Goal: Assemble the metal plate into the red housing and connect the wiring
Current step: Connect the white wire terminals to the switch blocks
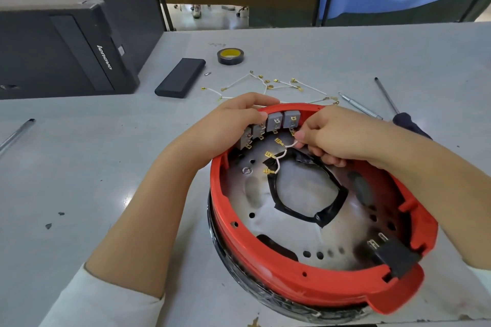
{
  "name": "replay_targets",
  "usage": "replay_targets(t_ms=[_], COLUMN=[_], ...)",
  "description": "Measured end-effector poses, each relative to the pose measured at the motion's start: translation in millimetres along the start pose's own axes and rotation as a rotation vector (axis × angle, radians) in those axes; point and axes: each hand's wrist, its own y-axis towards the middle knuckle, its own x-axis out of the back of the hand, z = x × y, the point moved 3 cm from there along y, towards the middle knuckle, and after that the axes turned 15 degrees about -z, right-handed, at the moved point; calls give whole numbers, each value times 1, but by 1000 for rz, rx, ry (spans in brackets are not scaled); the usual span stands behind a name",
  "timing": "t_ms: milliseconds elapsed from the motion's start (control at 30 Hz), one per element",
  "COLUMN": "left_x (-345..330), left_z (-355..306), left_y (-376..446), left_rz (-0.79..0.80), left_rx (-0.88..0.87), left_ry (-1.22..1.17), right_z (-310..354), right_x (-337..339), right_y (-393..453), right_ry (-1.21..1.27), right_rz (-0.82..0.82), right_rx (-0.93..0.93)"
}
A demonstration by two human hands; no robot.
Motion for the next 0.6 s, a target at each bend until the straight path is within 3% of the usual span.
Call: replay_targets(t_ms=[600], left_x=[-3], left_z=[-2], left_y=[-6], left_rz=[14], left_rx=[42], left_ry=[-39], right_z=[-4], right_x=[-6], right_y=[11], right_ry=[-7], right_rz=[-130], right_rx=[-55])
